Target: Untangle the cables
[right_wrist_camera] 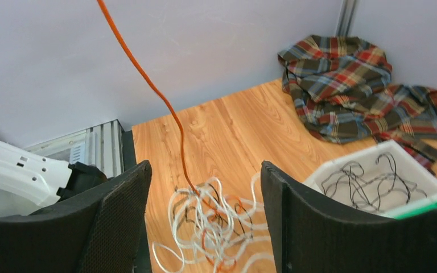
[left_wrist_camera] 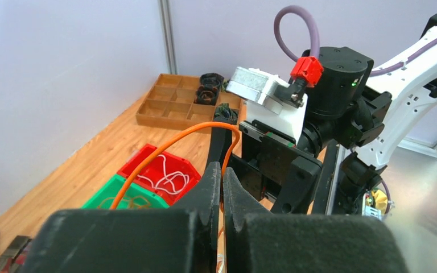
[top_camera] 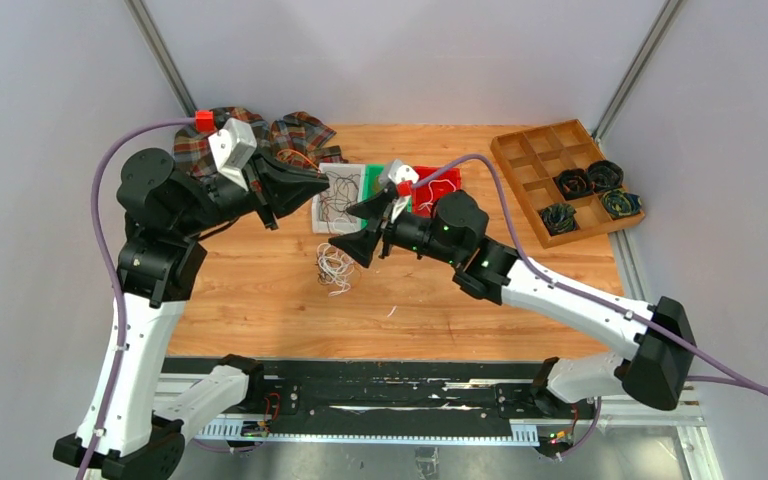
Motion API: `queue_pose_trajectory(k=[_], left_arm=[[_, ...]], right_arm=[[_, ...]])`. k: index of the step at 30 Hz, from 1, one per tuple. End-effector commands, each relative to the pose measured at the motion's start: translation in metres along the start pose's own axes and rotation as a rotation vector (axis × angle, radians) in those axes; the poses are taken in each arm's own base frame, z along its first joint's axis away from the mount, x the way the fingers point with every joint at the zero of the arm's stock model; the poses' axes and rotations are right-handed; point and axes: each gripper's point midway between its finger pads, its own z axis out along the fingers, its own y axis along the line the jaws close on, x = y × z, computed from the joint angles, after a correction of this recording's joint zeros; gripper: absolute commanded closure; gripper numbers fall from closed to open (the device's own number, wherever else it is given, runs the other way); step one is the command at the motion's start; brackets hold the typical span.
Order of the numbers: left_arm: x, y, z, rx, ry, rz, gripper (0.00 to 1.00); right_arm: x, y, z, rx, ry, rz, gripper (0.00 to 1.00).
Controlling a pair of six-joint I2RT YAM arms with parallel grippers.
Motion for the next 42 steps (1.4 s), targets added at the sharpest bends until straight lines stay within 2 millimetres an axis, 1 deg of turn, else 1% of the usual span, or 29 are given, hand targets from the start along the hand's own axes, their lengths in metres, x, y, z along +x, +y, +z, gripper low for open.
queue_pose_trajectory(k=[1,4,7,9,13,17,25,28,31,33,34,36,40,42], left_arm=[[-0.006,-0.006,-0.002,0.018,0.006,-0.013,0.99],[-0.012,-0.007,-0.001,0.028,0.008,-0.015,0.99],[-0.023,-0.010,-0.001,0.037,-0.003,-0.002,0.99],[-0.032,-0.011,-0.002,0.041,-0.010,0.009,0.99],[-0.056,-0.015,-0.004,0.039,-0.044,0.049,0.99],[-0.093,-0.015,-0.009,-0.012,-0.115,0.112,0.99],[-0.162,-0.016,-0.021,-0.109,-0.259,0.230,0.99],[-0.186,-0.014,-0.027,-0.153,-0.308,0.278,0.99],[-0.206,-0.015,-0.033,-0.189,-0.352,0.331,0.99],[-0.209,-0.015,-0.033,-0.190,-0.356,0.335,0.99],[-0.208,-0.016,-0.033,-0.187,-0.354,0.330,0.99],[-0.201,-0.014,-0.031,-0.180,-0.339,0.310,0.99],[-0.182,-0.009,-0.026,-0.174,-0.298,0.273,0.99],[-0.170,-0.008,-0.024,-0.163,-0.274,0.247,0.99]], right_arm=[[-0.037,0.016,0.019,-0.064,-0.099,-0.097,0.33],[-0.024,0.020,0.029,-0.087,-0.080,-0.086,0.38],[-0.004,0.017,0.037,-0.082,-0.037,-0.066,0.44],[0.014,0.011,0.039,-0.058,-0.001,-0.044,0.49],[0.054,-0.004,0.039,0.021,0.055,0.015,0.54],[0.091,-0.014,0.032,0.083,0.079,0.078,0.51],[0.163,-0.020,0.019,0.167,0.163,0.110,0.48],[0.183,-0.022,0.015,0.190,0.187,0.131,0.48],[0.198,-0.023,0.011,0.205,0.204,0.150,0.48],[0.199,-0.023,0.011,0.209,0.202,0.155,0.48],[0.195,-0.023,0.011,0.212,0.194,0.152,0.47],[0.179,-0.023,0.009,0.218,0.165,0.145,0.45],[0.130,-0.018,0.010,0.201,0.106,0.109,0.36],[0.100,-0.014,0.009,0.189,0.056,0.085,0.32]])
